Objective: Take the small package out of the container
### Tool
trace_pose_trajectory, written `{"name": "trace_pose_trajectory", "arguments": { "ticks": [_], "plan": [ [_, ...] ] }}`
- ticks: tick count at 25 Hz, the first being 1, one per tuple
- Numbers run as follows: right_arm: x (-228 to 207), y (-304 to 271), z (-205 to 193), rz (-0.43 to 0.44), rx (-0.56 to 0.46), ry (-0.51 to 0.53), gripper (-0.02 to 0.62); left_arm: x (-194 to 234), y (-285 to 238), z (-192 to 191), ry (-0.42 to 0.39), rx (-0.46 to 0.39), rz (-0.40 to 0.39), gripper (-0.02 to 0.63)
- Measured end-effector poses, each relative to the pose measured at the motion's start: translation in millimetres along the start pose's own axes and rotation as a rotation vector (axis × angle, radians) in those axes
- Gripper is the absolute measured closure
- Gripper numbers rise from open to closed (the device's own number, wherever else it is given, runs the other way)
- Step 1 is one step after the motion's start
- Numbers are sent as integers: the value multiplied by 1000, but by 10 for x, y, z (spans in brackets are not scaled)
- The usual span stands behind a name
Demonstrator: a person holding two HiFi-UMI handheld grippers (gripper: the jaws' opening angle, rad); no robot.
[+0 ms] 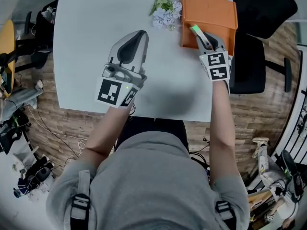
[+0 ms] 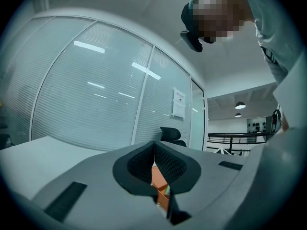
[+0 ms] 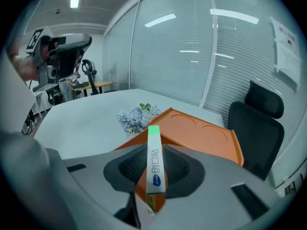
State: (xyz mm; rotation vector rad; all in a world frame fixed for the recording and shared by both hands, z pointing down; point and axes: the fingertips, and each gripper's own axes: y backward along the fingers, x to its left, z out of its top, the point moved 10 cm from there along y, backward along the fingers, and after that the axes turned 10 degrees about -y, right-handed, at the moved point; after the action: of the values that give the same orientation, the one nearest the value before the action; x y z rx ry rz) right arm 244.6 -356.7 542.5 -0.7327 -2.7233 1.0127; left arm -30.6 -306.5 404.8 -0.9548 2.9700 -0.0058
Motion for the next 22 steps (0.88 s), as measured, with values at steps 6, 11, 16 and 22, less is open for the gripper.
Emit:
{"name": "trace_pose_trajectory", "arguments": {
  "ticks": [6,11,16,22],
  "plan": [
    [59,473,303,-38,-196,-98,479,8,76,154,-16,-29,10,586],
    [189,1086,542,-90,-408,-196,479,11,199,345,-36,-58,23,586],
    [377,1666,724,-123,-592,-238,479,23,341,588,-56,-103,29,586],
    [607,2212,741,-160,-752,-216,480,-53,502,751,-83,-122,34,586]
  ]
}}
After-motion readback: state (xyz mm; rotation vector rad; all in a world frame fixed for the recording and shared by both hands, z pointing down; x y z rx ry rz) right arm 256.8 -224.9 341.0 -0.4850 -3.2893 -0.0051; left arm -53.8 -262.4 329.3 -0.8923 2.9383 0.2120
